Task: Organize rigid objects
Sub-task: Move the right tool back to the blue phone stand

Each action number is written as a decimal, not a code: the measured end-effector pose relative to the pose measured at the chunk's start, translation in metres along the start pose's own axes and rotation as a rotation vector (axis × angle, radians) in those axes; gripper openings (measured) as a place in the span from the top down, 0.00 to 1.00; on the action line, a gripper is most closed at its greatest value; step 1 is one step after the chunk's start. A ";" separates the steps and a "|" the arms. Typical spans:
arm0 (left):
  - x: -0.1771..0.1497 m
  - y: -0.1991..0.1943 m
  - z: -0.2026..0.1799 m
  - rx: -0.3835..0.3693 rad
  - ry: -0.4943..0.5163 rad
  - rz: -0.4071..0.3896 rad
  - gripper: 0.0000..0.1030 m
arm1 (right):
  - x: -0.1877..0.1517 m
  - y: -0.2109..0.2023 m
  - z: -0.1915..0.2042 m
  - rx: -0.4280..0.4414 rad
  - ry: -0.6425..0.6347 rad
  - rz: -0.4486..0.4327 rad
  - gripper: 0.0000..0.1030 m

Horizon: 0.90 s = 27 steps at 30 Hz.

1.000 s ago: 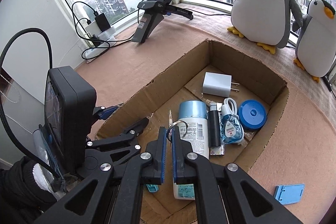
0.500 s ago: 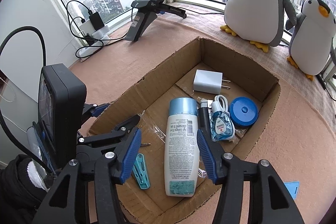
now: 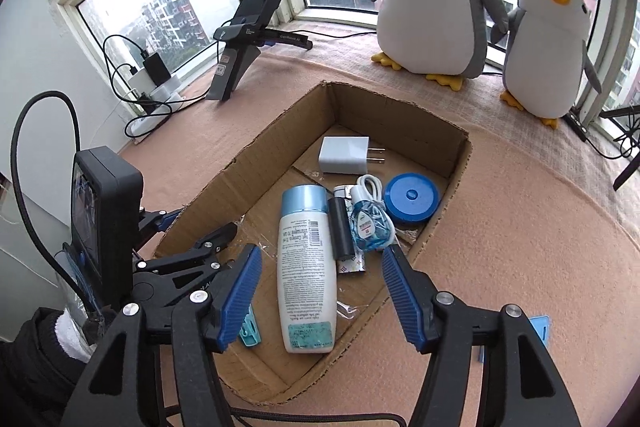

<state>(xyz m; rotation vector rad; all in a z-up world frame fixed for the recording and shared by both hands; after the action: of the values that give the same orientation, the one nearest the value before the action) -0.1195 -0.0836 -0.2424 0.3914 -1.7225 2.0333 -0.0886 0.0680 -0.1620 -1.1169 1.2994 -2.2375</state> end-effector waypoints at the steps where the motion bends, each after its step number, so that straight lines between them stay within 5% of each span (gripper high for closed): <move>1: 0.000 0.000 0.000 0.000 0.001 0.000 0.54 | -0.001 -0.005 -0.010 -0.002 0.036 -0.008 0.43; 15: 0.000 0.000 0.000 0.001 0.002 -0.002 0.54 | -0.034 -0.028 -0.138 -0.122 0.446 0.011 0.43; 27: 0.001 0.000 -0.001 0.001 0.000 -0.002 0.54 | -0.047 -0.002 -0.187 -0.036 0.715 0.104 0.43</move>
<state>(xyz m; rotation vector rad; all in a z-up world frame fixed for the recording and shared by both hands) -0.1200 -0.0827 -0.2417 0.3931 -1.7199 2.0327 -0.1998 0.2074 -0.2341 -0.2210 1.5948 -2.6411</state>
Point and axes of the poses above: each gripper's, at about its wrist camera, not at the fingertips, and y roughly the way its jaws point, z to its left, x to its top, the point moved 7 cm from there along y, roughly the way its jaws point, and after that the axes turned 13 degrees about y, right-handed, at the moved point
